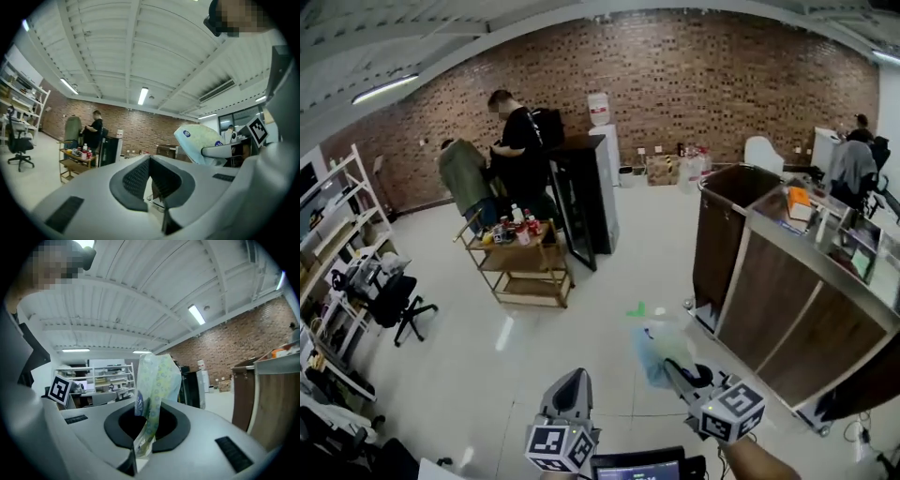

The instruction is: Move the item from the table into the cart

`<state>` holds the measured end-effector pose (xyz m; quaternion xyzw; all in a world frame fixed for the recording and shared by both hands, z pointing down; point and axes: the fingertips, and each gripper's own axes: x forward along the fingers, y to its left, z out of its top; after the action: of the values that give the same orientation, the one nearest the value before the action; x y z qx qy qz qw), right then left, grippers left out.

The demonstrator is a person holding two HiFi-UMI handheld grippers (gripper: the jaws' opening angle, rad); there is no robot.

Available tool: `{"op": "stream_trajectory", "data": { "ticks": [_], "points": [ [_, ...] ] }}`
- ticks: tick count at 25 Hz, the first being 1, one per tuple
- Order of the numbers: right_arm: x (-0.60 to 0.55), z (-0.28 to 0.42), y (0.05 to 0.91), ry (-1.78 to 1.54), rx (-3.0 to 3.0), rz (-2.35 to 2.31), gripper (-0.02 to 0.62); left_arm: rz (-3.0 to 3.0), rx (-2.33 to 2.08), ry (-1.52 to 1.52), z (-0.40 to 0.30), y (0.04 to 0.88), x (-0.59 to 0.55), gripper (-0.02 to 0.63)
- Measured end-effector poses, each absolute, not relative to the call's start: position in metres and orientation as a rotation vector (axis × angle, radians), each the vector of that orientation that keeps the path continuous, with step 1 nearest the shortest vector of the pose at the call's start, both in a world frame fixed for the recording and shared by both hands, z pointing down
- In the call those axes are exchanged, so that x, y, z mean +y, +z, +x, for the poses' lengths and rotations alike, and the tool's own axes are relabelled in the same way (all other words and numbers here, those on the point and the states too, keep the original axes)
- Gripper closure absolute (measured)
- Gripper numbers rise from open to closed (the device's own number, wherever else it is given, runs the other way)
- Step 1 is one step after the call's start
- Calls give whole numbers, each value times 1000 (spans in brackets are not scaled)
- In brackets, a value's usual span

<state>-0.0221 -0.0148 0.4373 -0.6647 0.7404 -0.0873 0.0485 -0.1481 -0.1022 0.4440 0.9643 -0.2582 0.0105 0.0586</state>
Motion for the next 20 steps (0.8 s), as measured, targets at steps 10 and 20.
{"op": "stream_trajectory", "data": {
  "ticks": [10,20],
  "points": [
    [112,234,441,-225,1859,-2353,595,3021,-233,52,156,451,-14,604],
    [249,429,433,-149,1545,-2596,595,3031,254,-14,378,430,116,604]
  ]
}}
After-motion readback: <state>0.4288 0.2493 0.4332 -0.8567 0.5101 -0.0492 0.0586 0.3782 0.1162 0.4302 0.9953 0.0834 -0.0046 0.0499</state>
